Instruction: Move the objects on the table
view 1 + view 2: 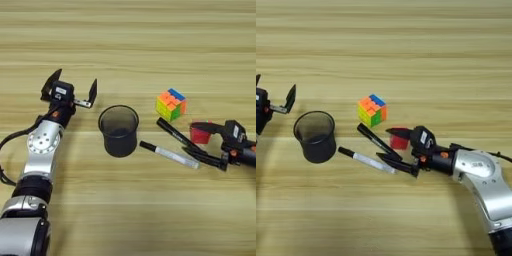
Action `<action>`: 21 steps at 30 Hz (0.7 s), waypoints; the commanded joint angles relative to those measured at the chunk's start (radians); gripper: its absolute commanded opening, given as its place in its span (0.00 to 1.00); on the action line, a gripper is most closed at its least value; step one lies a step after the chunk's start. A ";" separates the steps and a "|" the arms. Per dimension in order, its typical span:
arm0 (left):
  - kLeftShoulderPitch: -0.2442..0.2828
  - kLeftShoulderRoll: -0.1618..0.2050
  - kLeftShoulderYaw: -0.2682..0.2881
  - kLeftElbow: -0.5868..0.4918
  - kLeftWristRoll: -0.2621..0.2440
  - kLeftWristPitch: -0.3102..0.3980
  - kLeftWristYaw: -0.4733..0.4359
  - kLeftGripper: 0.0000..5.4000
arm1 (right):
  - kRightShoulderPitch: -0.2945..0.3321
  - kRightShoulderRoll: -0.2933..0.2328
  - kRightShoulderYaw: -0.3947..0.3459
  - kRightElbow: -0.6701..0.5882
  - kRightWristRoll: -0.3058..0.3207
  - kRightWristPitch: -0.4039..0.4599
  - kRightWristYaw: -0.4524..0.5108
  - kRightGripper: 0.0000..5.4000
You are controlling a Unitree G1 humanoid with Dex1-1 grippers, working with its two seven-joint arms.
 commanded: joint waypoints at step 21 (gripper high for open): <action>-0.013 0.052 0.004 0.010 -0.069 0.046 -0.195 1.00 | -0.061 0.060 -0.016 0.002 0.017 0.018 -0.075 0.99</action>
